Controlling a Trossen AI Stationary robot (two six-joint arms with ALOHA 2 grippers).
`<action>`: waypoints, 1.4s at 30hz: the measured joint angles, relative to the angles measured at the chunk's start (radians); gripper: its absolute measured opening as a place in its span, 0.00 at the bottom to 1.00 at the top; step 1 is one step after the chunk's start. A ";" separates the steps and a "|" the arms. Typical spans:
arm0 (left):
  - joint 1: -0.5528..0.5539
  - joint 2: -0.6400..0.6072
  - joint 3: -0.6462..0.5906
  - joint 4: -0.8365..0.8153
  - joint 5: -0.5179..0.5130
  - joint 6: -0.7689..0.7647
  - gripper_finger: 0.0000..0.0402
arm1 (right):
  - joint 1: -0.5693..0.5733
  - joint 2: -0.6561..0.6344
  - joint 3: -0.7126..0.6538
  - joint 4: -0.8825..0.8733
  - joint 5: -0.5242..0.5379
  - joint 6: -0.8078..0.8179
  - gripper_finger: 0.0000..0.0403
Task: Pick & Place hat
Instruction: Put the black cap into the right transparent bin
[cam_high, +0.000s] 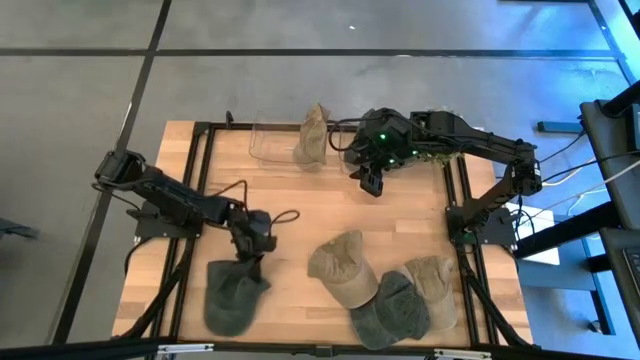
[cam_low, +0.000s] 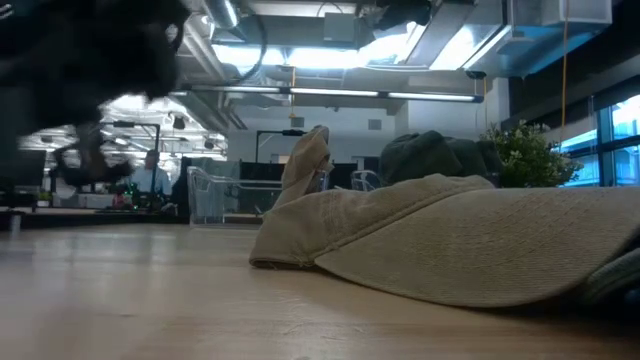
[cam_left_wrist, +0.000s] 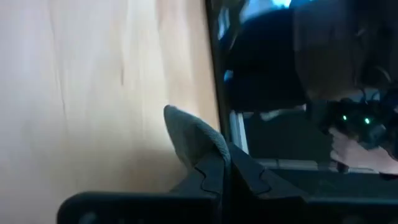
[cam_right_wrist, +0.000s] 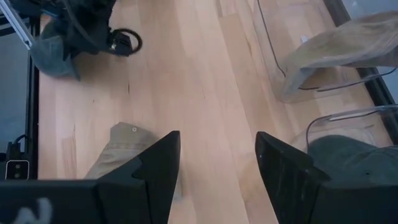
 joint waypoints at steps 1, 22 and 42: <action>0.015 -0.010 0.018 0.005 -0.014 0.019 0.01 | 0.000 0.000 0.000 0.000 0.000 -0.001 0.52; 0.322 -0.156 0.315 0.008 -0.359 0.386 0.01 | 0.026 0.000 0.000 0.091 -0.028 0.017 0.52; 0.319 -0.155 0.315 0.016 -0.376 0.344 0.01 | 0.107 0.201 0.000 0.248 -0.222 -0.113 0.52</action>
